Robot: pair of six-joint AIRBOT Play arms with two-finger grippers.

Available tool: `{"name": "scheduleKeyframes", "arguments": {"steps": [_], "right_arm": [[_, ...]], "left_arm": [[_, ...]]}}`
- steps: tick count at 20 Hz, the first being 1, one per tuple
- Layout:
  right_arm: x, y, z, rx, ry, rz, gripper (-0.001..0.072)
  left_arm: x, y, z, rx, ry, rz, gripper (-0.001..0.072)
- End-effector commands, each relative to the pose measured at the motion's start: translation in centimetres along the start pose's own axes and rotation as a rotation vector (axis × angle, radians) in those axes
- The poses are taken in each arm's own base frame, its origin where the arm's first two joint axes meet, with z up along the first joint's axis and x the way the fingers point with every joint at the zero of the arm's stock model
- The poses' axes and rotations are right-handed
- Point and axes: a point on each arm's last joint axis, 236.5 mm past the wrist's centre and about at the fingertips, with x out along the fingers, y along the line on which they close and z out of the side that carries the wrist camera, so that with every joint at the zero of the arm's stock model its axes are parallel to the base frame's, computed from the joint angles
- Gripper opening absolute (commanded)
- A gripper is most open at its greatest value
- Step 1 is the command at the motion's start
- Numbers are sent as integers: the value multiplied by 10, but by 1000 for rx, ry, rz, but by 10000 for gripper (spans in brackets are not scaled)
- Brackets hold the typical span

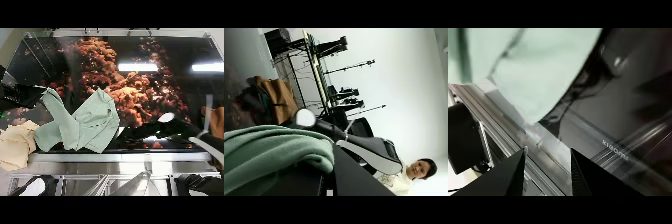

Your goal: Fold the shirts.

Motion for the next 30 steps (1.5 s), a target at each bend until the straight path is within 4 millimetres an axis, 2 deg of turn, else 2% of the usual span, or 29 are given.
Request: {"name": "scheduleKeyframes", "arguments": {"steps": [1,6,8,11,12,13,15,17,18,21,24,27,30], "right_arm": [[45,-4,-19,95,108,21,323],[50,17,9,90,49,43,323],[48,24,9,54,70,46,322],[44,-1,18,60,53,-74,322],[41,-4,21,56,49,-87,317],[35,1,24,51,64,-74,310],[19,13,28,46,92,-28,239],[8,9,48,42,25,-39,265],[6,3,60,46,-16,-56,336],[6,-14,82,55,-105,-101,352],[16,-27,77,81,-74,-124,352],[36,-34,60,92,-16,-144,351],[50,-18,54,19,8,-117,338]], "left_arm": [[0,1,0,-2,-2,2,28],[0,1,0,0,0,1,28],[0,1,0,0,0,0,28],[0,1,1,0,-3,2,28],[0,1,1,0,-2,2,28],[0,1,0,0,-1,1,28],[0,1,0,0,-2,1,28],[0,1,0,0,-1,1,27],[0,1,0,3,-1,1,28],[0,1,1,19,-3,3,28],[0,1,0,31,-2,3,28],[0,1,1,36,-3,3,28],[0,1,1,52,-3,3,28]]}}
